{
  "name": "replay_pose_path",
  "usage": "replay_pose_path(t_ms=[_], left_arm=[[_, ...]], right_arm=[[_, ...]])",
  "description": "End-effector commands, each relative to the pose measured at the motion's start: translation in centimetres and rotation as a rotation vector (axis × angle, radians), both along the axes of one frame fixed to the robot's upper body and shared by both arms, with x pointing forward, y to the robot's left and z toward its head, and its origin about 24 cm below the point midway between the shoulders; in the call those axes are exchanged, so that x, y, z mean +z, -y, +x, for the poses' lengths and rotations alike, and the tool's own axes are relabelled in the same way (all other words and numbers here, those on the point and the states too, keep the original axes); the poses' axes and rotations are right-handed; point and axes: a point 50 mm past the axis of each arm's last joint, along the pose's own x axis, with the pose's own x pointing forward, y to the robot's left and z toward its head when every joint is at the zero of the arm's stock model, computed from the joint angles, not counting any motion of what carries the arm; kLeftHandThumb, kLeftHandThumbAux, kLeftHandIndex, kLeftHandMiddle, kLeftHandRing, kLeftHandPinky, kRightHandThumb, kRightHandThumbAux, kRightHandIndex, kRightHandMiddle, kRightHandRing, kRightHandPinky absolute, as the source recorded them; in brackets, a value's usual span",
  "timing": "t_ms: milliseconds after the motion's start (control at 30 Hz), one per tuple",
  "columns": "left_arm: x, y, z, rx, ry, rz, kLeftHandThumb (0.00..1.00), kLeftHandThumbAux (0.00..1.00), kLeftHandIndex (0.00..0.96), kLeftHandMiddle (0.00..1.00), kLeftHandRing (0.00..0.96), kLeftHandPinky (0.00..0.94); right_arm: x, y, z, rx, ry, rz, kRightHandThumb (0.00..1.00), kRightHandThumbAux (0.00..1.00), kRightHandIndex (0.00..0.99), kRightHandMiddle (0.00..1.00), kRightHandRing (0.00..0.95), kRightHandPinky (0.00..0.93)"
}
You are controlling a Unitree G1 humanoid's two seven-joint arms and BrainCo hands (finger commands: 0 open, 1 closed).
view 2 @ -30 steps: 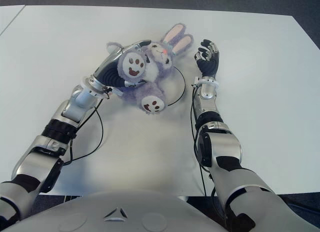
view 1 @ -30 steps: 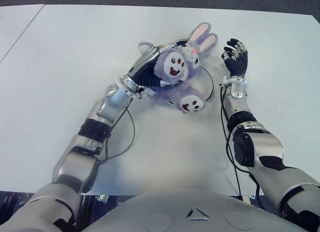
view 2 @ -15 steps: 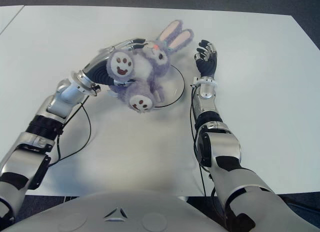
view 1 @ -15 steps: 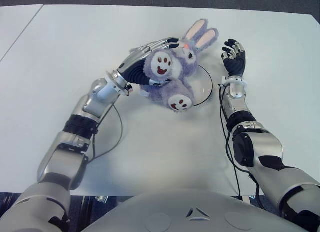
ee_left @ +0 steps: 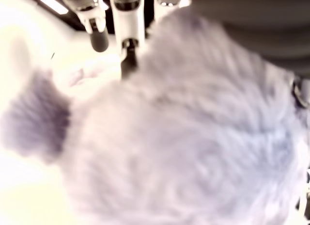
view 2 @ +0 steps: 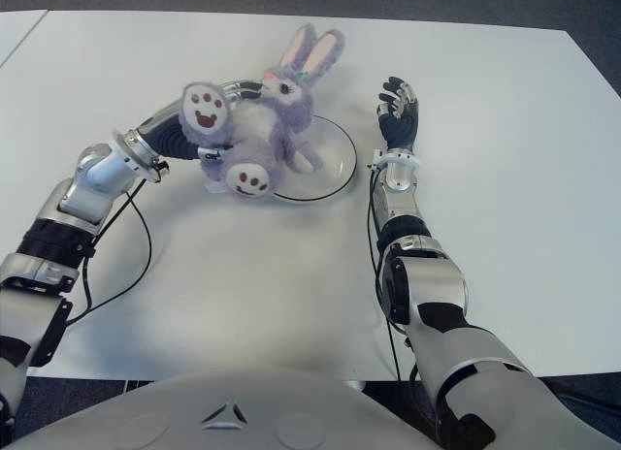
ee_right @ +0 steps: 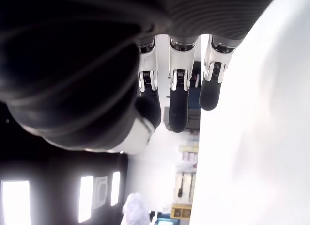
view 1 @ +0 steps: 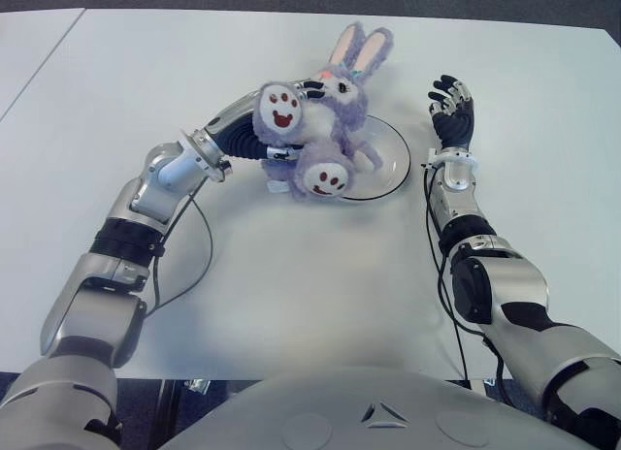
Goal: Put the doll into the plate.
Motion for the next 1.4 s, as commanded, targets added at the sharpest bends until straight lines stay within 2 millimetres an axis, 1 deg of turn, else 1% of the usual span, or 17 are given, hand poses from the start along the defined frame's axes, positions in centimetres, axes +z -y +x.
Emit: replay_pose_path(t_ms=[33,500,633,1100,1400], left_arm=[[-4.1,-2.1,-0.6,0.036,-0.233,0.169,0.224,0.249,0.000,0.000,0.000,0.000],[-4.2,-4.1,-0.9,0.067,-0.257,0.113,0.230,0.276,0.000,0.000,0.000,0.000],[-4.4,-4.5,-0.9,0.078,-0.257,0.097,0.253,0.275,0.000,0.000,0.000,0.000],[-4.4,-4.9,-0.9,0.090,-0.233,0.081,0.343,0.295,0.000,0.000,0.000,0.000],[-4.3,-4.9,-0.8,0.084,-0.220,0.054,0.382,0.314,0.000,0.000,0.000,0.000]], right_arm=[[-14.7,-4.2,-10.2,0.051,-0.552,0.070,0.856,0.881,0.215,0.232,0.266,0.148],[-14.8,-4.6,-10.2,0.070,-0.563,0.070,0.943,0.869,0.227,0.234,0.278,0.115],[-14.7,-4.6,-10.1,0.074,-0.558,0.069,0.963,0.867,0.225,0.235,0.276,0.102],[-14.6,-4.8,-10.1,0.078,-0.546,0.044,0.985,0.868,0.226,0.231,0.269,0.085],[-14.6,-4.8,-10.1,0.072,-0.544,0.043,0.994,0.866,0.226,0.231,0.266,0.075]])
